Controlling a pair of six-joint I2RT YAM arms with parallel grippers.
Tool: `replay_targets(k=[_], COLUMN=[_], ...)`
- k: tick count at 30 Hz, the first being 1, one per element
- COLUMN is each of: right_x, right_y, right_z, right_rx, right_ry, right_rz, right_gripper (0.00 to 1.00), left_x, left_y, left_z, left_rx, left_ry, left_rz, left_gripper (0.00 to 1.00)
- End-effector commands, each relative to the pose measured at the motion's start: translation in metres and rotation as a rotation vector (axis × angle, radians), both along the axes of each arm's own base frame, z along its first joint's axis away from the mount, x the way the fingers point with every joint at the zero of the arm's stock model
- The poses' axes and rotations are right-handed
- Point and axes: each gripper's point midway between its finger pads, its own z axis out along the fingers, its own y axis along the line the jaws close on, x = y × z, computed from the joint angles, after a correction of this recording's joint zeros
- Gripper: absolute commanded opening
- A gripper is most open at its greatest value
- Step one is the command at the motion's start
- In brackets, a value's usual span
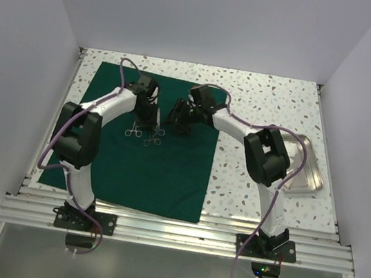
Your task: Prepare the surgical pack
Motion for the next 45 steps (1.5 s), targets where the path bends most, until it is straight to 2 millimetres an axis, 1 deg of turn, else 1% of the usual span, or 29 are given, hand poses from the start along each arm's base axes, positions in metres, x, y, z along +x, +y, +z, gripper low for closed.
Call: replay_targets(k=[1,2,3,4,6,7,8,11,13,16,21,27,31,32,34,35,37,38,39,41,42,44,45], right_x=[-0.008,-0.009,-0.011,-0.013,-0.019,-0.021,-0.023,-0.027,-0.029,-0.031,-0.031,-0.030,-0.030,-0.028,-0.027,-0.026,-0.024,-0.023,-0.022,-0.018,-0.018,-0.015,-0.016], right_y=[-0.012,-0.016,-0.025,-0.030,-0.040,-0.043,-0.047,-0.052,-0.053,-0.056,-0.059,-0.059,-0.058,-0.058,-0.058,-0.056,-0.054,-0.052,-0.050,-0.048,-0.047,-0.042,-0.042], right_z=[0.001,0.004,0.002,0.005,0.003,0.009,0.010,0.015,0.016,0.016,0.018,0.015,0.013,0.015,0.011,0.012,0.009,0.010,0.009,0.008,0.007,0.009,0.008], right_rx=[-0.052,-0.064,-0.099,-0.115,-0.145,-0.151,-0.167,-0.169,-0.168,-0.175,-0.178,-0.178,-0.179,-0.177,-0.182,-0.178,-0.176,-0.171,-0.169,-0.167,-0.170,-0.162,-0.164], right_ry=[0.016,0.005,0.014,0.004,0.017,0.002,0.002,-0.012,-0.010,-0.014,-0.018,-0.013,-0.007,-0.015,-0.009,-0.013,-0.007,-0.009,-0.008,-0.012,-0.011,-0.029,-0.022], right_rz=[0.008,0.009,-0.001,0.006,0.007,0.017,0.017,0.020,0.026,0.030,0.029,0.030,0.033,0.033,0.033,0.034,0.034,0.037,0.039,0.052,0.060,0.090,0.102], right_gripper=[0.58,0.58,0.58,0.58,0.58,0.59,0.59,0.59,0.59,0.59,0.59,0.59,0.59,0.59,0.59,0.59,0.59,0.59,0.59,0.59,0.59,0.61,0.62], left_x=[-0.003,-0.006,-0.011,-0.014,-0.021,-0.021,-0.023,-0.023,-0.021,-0.022,-0.028,-0.029,-0.039,-0.040,-0.042,-0.044,-0.049,-0.046,-0.045,-0.038,-0.033,-0.028,-0.025], left_y=[0.007,0.010,0.012,0.017,0.019,0.022,0.022,0.023,0.028,0.032,0.034,0.028,0.027,0.027,0.028,0.031,0.032,0.030,0.029,0.027,0.026,0.023,0.022], left_z=[0.010,0.008,0.004,0.001,-0.004,-0.003,-0.004,-0.005,-0.010,-0.016,-0.026,-0.037,-0.046,-0.049,-0.055,-0.061,-0.067,-0.068,-0.068,-0.063,-0.058,-0.046,-0.040], left_rx=[0.003,0.013,0.027,0.048,0.074,0.096,0.107,0.110,0.144,0.173,0.191,0.187,0.196,0.202,0.215,0.230,0.236,0.226,0.215,0.205,0.201,0.188,0.183], left_ry=[-0.033,-0.023,-0.010,0.003,0.016,0.006,0.005,-0.004,-0.001,0.016,0.051,0.071,0.102,0.108,0.120,0.139,0.154,0.139,0.129,0.092,0.073,0.043,0.029], left_rz=[0.039,0.054,0.064,0.075,0.077,0.087,0.088,0.095,0.103,0.103,0.104,0.082,0.065,0.062,0.051,0.048,0.040,0.037,0.027,0.019,0.010,0.001,0.001], left_gripper=[0.04,0.05,0.09,0.12,0.17,0.20,0.26,0.27,0.27,0.22,0.22,0.23,0.23,0.24,0.24,0.24,0.22,0.19,0.11,0.02,0.00,0.00,0.00])
